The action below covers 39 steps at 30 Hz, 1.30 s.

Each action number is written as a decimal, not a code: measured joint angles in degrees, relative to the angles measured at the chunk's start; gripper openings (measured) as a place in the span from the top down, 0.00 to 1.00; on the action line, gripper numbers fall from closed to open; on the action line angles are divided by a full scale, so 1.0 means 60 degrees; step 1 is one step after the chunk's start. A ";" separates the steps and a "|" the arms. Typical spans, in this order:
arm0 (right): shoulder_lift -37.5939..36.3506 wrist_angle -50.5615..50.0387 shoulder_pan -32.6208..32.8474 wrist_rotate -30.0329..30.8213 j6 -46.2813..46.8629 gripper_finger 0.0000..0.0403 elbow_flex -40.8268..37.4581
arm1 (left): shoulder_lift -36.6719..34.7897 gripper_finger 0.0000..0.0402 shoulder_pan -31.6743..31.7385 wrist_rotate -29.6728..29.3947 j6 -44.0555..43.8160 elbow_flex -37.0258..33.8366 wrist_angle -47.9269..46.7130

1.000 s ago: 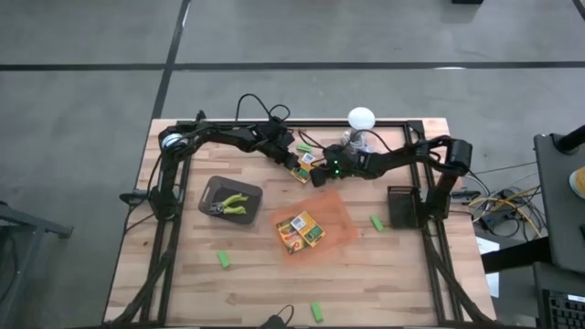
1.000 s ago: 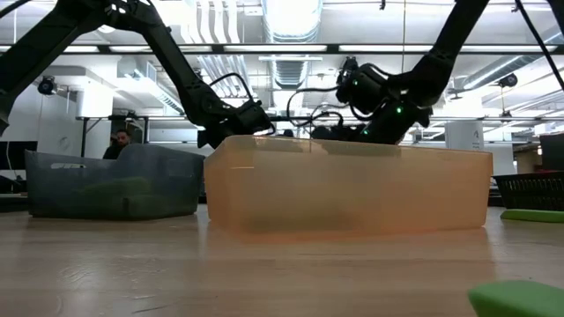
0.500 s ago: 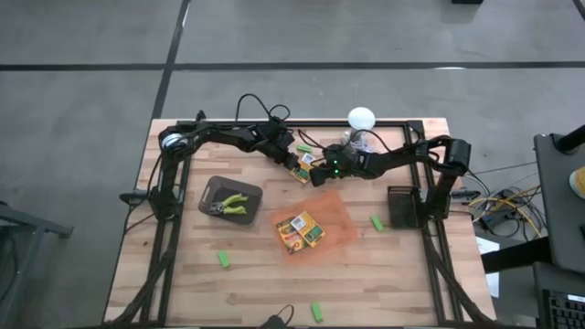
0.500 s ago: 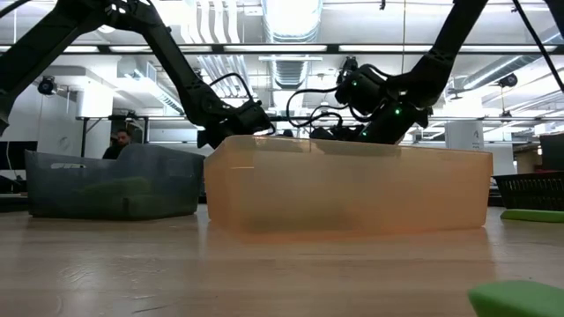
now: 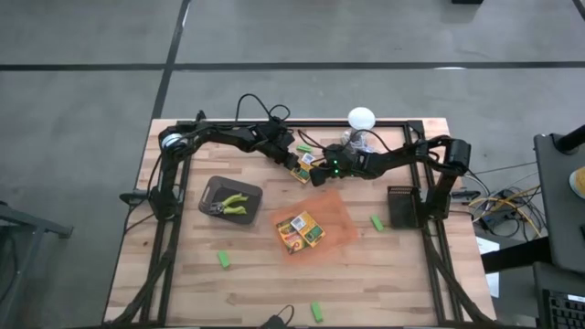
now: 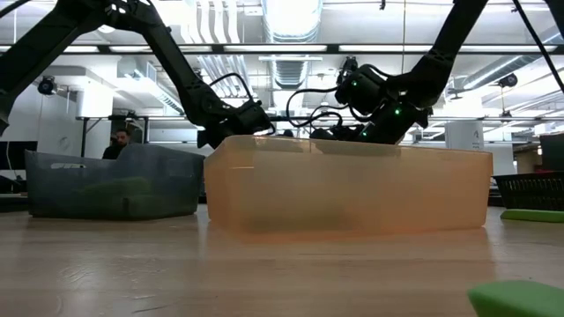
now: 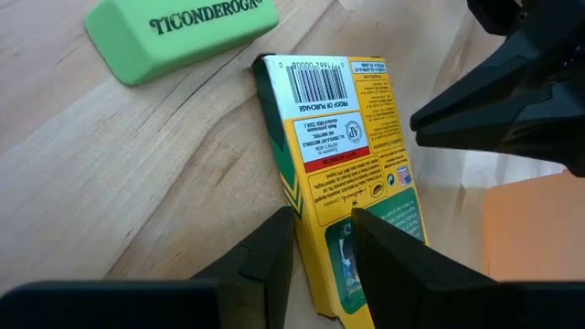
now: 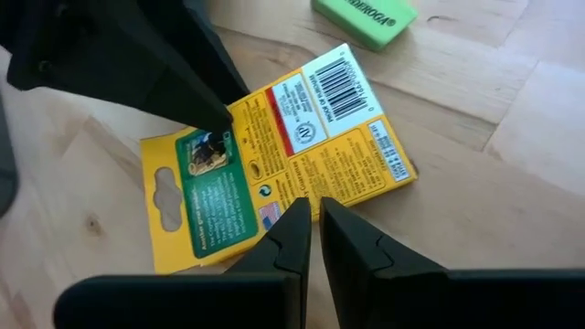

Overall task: Pick & Place School Supplies
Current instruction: Put the crayon box into the orange bin

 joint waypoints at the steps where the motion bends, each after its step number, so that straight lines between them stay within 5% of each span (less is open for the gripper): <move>1: 0.0000 0.0001 0.0002 0.0035 -0.0002 0.93 0.0000 | 0.0000 0.70 0.0000 0.0000 -0.0001 0.0000 0.0000; 39: 0.0535 0.0049 0.0108 -0.0252 -0.0062 0.93 0.0000 | -0.0027 0.70 0.0000 0.0666 -0.0901 0.0386 -0.0004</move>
